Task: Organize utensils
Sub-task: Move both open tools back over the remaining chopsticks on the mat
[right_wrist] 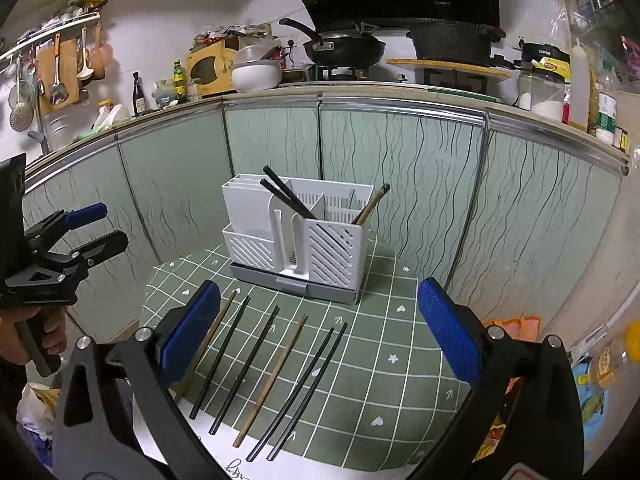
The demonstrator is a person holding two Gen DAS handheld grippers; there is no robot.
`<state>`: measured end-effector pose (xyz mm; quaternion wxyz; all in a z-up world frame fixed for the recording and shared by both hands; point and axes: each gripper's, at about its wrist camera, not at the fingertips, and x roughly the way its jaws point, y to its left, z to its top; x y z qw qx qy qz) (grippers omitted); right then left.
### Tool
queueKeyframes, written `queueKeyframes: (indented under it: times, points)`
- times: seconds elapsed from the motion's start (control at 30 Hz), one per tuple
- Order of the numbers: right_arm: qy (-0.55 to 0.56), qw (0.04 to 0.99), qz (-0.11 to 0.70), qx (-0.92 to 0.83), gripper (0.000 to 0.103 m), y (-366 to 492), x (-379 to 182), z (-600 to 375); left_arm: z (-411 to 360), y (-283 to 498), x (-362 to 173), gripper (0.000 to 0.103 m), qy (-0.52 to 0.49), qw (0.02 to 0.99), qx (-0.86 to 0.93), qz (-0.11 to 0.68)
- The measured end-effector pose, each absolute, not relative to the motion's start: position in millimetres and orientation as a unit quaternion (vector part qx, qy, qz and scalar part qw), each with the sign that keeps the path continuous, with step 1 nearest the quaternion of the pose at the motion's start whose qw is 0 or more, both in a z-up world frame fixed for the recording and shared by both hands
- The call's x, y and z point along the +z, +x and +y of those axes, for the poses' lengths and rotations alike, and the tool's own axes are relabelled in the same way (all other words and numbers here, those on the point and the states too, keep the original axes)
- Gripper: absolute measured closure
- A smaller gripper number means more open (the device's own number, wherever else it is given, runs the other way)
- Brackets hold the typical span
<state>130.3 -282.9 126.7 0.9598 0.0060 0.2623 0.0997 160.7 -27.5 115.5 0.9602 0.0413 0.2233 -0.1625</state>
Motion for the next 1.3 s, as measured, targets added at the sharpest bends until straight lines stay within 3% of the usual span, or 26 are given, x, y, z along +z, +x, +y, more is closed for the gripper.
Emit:
queueKeyframes:
  times: [1.3]
  points:
    - [-0.028, 0.935, 0.35, 0.042, 0.009, 105, -43, -257, -7, 128, -54, 0.005, 0.031, 0.948, -0.11, 0.297]
